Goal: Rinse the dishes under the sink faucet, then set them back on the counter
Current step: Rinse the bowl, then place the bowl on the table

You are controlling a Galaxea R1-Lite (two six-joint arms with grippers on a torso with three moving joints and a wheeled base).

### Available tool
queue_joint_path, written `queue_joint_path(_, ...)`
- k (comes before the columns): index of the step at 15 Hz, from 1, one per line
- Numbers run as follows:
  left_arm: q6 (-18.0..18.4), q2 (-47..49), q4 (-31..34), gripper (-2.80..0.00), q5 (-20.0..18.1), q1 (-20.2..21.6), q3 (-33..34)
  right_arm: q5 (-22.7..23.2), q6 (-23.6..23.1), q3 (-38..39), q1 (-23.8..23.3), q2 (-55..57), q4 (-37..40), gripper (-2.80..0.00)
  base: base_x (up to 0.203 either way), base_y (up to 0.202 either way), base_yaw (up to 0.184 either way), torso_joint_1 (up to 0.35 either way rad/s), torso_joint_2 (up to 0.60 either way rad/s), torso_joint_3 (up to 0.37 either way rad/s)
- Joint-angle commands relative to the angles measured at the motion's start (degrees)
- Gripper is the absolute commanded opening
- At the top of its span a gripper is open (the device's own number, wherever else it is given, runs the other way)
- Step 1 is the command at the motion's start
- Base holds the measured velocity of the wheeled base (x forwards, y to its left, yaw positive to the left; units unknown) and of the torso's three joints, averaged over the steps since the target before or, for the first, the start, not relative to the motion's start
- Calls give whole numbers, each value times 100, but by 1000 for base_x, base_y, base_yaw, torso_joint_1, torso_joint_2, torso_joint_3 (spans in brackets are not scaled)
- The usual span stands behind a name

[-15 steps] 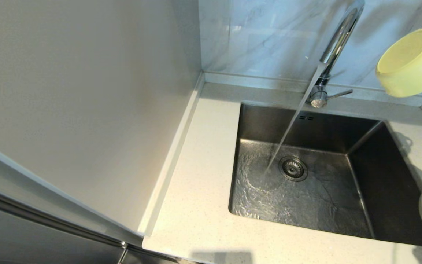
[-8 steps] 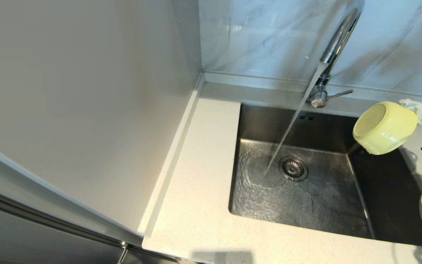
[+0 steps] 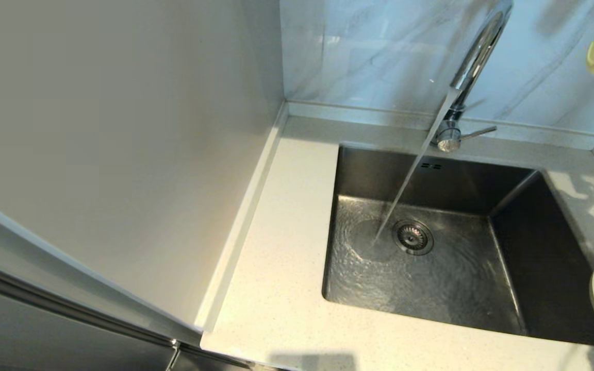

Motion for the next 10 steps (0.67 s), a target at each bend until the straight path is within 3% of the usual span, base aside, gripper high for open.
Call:
queue_joint_path(1, 0, 0, 0, -280, 1, 2, 0, -154, -184, -1127, -120, 18, 3520, -280, 0, 0, 0, 0, 0, 0)
queue_joint_path(2, 0, 0, 0, -280, 1, 2, 0, -507, -549, -1702, -50, 312, 5135, -280, 0, 0, 0, 0, 0, 0)
queue_joint_path(3, 0, 0, 0, -280, 1, 2, 0, -1212, -1193, -2060, 140, 681, 6521, -280, 0, 0, 0, 0, 0, 0)
queue_joint_path(4, 0, 0, 0, -280, 1, 2, 0, -2485, -1890, -2211, 425, 941, 7578, -280, 0, 0, 0, 0, 0, 0)
queue_joint_path(5, 0, 0, 0, -280, 1, 2, 0, -3961, -2535, -2185, 717, 1072, 8108, -280, 0, 0, 0, 0, 0, 0)
queue_joint_path(6, 0, 0, 0, -280, 1, 2, 0, -4946, -3263, -2146, 896, 1079, 8172, -280, 0, 0, 0, 0, 0, 0)
queue_joint_path(7, 0, 0, 0, -280, 1, 2, 0, -5542, -4473, -2111, 1046, 1046, 8012, -280, 0, 0, 0, 0, 0, 0)
queue_joint_path(8, 0, 0, 0, -280, 1, 2, 0, -5666, -5981, -2106, 1182, 1021, 7879, -280, 0, 0, 0, 0, 0, 0)
queue_joint_path(10, 0, 0, 0, -280, 1, 2, 0, -5674, -8312, -2263, 1375, 1130, 7587, -280, 0, 0, 0, 0, 0, 0)
